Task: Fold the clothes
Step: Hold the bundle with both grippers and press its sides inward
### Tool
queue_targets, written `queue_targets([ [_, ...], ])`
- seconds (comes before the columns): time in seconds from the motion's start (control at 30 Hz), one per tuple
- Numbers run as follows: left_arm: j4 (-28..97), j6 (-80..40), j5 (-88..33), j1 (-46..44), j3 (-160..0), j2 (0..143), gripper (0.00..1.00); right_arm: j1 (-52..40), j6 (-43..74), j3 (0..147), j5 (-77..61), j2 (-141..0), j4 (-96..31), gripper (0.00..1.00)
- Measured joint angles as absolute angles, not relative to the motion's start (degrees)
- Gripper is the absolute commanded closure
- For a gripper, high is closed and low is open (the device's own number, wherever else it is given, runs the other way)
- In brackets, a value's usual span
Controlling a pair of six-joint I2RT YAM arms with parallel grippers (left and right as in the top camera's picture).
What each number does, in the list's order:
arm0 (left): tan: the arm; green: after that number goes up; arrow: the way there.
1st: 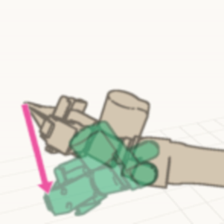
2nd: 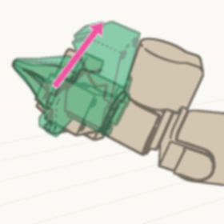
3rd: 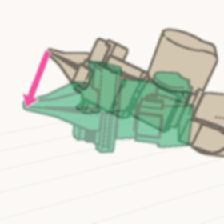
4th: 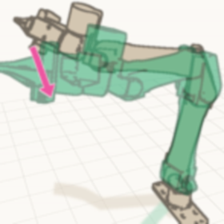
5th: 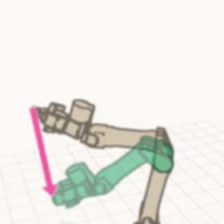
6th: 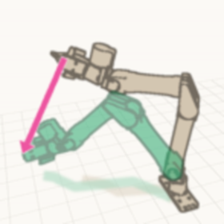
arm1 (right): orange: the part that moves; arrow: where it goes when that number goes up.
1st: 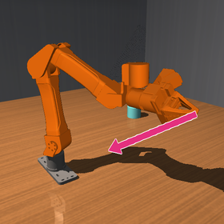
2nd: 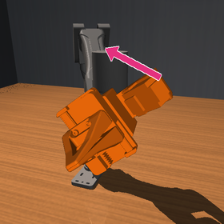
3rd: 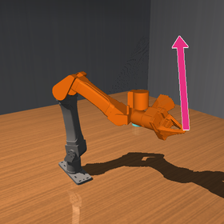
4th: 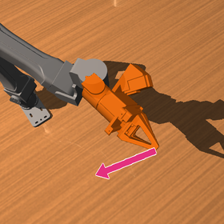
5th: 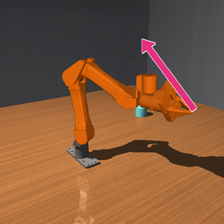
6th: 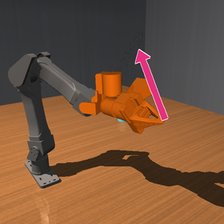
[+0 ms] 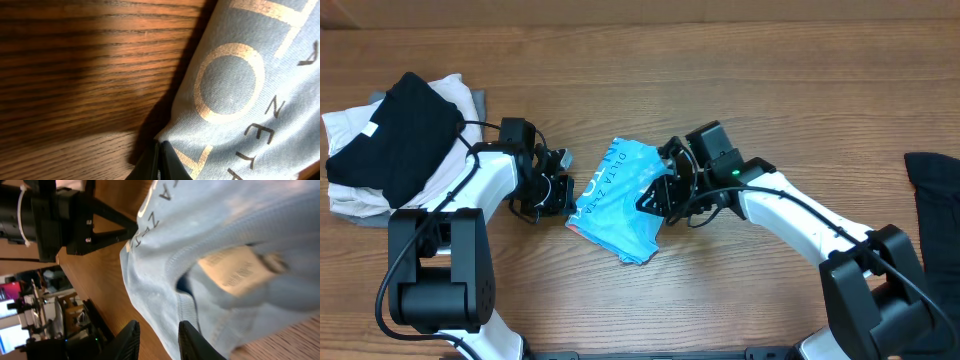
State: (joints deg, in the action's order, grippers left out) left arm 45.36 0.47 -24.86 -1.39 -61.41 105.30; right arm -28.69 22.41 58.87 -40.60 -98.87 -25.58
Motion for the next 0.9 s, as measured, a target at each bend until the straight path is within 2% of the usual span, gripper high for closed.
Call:
queue_targets([
  [0.2, 45.36, 0.47, -25.34, -1.41, -61.41, 105.30, 0.95, -32.16, 24.18, 58.87, -37.89, -102.50, -23.83, 0.72],
  [0.3, 45.36, 0.47, -25.36, -1.41, -61.41, 105.30, 0.95, -32.88, 24.84, 58.85, -37.54, -104.57, -22.35, 0.80],
  [0.37, 45.36, 0.47, -25.50, -1.41, -61.41, 105.30, 0.95, -32.99, 24.97, 58.85, -37.52, -104.97, -21.98, 0.90],
  [0.43, 45.36, 0.47, -25.54, -1.39, -61.41, 105.30, 0.96, -32.97, 25.43, 58.87, -37.58, -104.97, -22.65, 0.96],
  [0.7, 45.36, 0.47, -25.52, -1.39, -61.41, 105.30, 0.96, -30.74, 26.59, 58.87, -38.04, -104.97, -31.77, 0.95],
  [0.77, 45.34, 0.47, -25.52, -1.39, -61.41, 105.30, 0.96, -29.82, 27.03, 58.87, -38.15, -104.97, -32.12, 0.76],
  [0.8, 45.34, 0.47, -25.52, -1.39, -61.41, 105.30, 0.96, -29.52, 27.27, 58.87, -38.17, -104.97, -31.83, 0.73],
  [0.9, 45.30, 0.47, -25.52, -1.39, -61.36, 105.30, 0.95, -29.02, 26.76, 58.87, -38.37, -104.97, -31.29, 0.73],
])
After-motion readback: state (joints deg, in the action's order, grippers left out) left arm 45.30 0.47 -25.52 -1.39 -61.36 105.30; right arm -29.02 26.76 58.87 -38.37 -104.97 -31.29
